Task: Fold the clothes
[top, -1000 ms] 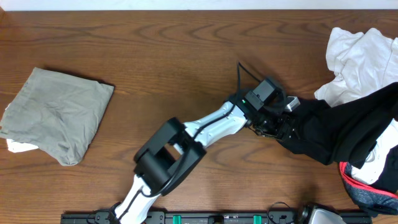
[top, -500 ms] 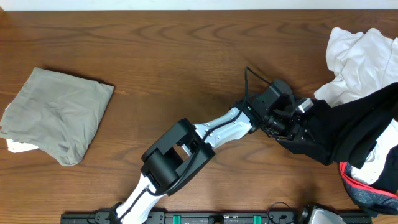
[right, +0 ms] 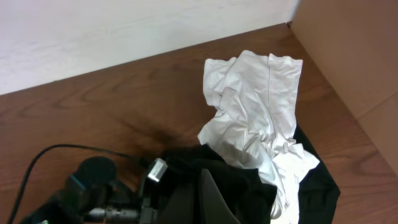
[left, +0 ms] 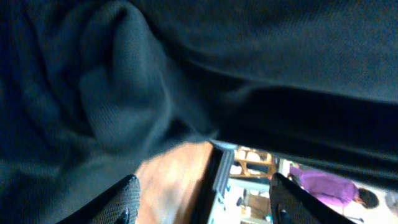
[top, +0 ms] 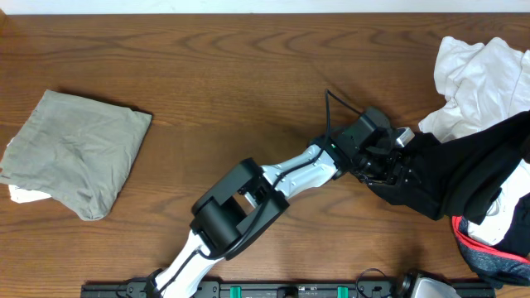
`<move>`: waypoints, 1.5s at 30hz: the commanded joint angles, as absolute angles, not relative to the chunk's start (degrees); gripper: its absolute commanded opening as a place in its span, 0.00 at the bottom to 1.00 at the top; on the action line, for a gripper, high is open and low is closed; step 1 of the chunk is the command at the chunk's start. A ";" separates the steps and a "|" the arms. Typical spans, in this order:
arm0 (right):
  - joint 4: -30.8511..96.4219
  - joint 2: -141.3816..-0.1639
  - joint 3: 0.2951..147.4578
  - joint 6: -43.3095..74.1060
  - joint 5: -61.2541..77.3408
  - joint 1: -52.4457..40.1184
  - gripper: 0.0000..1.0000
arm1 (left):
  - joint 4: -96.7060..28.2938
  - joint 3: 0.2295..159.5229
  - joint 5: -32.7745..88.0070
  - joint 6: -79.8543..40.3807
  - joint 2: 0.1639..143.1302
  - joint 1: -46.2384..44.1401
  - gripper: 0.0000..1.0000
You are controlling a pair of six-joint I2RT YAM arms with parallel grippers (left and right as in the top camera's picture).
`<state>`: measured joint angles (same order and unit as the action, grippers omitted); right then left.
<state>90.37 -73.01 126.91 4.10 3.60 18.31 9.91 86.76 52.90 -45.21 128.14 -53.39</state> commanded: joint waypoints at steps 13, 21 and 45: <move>90.70 -72.86 127.76 4.86 4.54 18.74 0.01 | 21.87 87.24 45.87 -52.45 134.39 -53.87 0.47; 90.67 -72.86 127.76 4.86 4.51 18.74 0.01 | 35.27 87.83 52.07 -60.53 134.37 -53.82 0.11; 90.50 -72.86 127.79 4.86 4.51 18.74 0.01 | 18.22 88.40 46.83 -48.86 133.86 -55.11 0.44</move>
